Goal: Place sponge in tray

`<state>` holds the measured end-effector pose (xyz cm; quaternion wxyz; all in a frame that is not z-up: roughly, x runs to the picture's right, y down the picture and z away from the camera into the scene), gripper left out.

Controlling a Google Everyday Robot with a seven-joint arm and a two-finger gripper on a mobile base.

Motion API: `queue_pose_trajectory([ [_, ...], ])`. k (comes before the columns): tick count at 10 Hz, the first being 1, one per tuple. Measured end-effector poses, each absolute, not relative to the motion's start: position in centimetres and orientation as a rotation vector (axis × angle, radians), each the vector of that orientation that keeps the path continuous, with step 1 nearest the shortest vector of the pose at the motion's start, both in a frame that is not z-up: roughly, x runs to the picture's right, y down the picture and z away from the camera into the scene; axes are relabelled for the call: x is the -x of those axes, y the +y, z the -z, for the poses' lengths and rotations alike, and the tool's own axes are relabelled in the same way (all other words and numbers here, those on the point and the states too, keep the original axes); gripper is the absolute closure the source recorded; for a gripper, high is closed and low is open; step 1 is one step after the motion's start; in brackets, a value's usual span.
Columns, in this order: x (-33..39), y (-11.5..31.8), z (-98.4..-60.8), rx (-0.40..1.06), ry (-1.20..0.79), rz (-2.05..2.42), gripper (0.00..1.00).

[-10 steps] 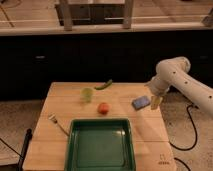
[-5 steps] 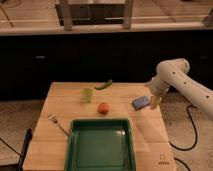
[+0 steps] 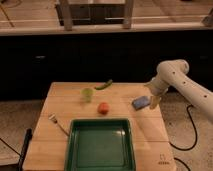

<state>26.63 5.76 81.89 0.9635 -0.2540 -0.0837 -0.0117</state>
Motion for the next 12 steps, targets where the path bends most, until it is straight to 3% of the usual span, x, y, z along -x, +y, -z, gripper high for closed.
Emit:
queue_pose_trajectory([
  [12, -26.4, 8.0, -86.3, 0.548, -0.195, -0.074, 0.2],
])
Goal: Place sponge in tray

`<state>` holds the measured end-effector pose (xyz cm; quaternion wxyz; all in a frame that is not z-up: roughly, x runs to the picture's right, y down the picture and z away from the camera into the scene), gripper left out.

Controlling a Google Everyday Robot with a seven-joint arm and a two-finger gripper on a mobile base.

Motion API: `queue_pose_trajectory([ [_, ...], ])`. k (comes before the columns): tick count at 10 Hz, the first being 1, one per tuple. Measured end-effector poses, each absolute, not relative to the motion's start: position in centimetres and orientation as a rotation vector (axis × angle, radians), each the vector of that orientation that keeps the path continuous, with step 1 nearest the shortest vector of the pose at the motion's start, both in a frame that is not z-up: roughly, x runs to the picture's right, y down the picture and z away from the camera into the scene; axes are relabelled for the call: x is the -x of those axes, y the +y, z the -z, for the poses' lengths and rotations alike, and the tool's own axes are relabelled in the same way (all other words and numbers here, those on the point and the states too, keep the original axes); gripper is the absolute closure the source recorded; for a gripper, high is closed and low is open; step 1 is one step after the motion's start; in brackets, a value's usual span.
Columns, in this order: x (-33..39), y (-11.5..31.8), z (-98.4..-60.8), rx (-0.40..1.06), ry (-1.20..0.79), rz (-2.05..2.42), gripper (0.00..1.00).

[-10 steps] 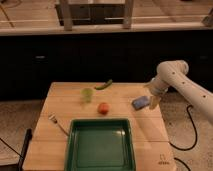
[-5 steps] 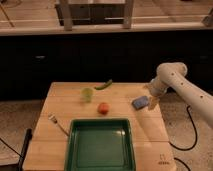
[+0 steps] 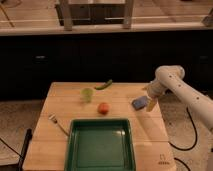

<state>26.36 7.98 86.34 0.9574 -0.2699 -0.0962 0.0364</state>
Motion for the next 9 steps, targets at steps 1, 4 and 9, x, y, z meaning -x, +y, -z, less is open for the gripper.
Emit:
queue_pose_trajectory([
  [1, -26.4, 8.3, -86.8, 0.552, -0.194, -0.088, 0.2],
  [4, -26.4, 8.8, -87.5, 0.558, -0.194, -0.115, 0.2],
  [9, -26.5, 10.0, -89.2, 0.579, -0.193, -0.174, 0.2],
])
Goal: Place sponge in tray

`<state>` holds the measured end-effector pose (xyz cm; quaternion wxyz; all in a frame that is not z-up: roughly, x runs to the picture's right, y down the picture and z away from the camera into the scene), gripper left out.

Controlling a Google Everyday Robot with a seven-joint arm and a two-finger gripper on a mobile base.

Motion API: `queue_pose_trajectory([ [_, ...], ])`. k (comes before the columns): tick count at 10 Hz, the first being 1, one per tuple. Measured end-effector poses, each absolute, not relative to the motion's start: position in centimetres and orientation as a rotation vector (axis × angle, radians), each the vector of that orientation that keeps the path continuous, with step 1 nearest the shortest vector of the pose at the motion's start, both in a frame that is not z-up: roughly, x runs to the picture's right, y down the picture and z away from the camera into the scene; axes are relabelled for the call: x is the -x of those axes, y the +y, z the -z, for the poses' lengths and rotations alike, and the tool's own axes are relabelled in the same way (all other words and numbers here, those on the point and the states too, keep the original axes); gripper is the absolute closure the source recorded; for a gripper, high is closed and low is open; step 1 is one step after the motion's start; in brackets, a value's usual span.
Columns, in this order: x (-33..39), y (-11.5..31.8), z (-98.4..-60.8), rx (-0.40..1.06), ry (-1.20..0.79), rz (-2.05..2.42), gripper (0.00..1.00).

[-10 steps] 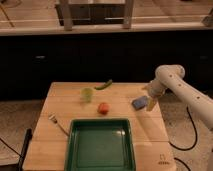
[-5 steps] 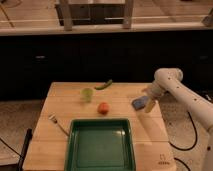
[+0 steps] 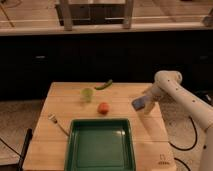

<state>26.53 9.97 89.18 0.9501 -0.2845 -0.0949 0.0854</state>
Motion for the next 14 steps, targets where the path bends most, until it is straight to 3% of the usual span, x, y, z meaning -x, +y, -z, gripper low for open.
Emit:
queue_pose_trajectory([
  [14, -26.1, 11.3, -91.5, 0.596, -0.166, -0.254, 0.2],
])
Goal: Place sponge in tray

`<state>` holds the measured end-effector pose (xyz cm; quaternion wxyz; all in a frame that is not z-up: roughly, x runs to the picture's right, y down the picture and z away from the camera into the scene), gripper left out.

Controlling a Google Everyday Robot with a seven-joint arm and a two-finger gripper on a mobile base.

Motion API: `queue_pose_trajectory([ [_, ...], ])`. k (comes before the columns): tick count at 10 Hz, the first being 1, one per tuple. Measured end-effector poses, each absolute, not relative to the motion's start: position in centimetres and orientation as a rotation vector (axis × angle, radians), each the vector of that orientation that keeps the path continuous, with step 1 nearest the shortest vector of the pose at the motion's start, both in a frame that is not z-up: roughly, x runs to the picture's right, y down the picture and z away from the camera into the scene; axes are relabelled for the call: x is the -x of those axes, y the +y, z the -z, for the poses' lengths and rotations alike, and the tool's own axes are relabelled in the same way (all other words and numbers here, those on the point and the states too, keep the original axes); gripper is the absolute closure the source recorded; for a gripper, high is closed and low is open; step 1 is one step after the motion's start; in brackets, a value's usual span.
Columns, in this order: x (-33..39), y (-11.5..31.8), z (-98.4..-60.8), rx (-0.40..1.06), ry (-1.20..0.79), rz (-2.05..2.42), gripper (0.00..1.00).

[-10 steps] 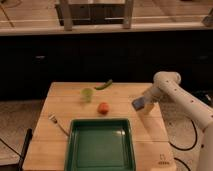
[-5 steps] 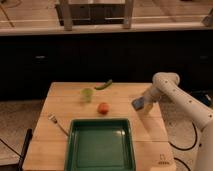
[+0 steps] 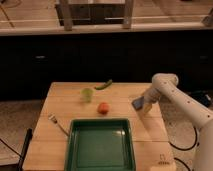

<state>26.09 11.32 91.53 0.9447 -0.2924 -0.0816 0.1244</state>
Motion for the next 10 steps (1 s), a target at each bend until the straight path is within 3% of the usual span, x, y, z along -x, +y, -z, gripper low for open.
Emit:
queue_pose_trajectory([
  [10, -25.98, 11.89, -92.55, 0.602, -0.153, -0.318, 0.2],
])
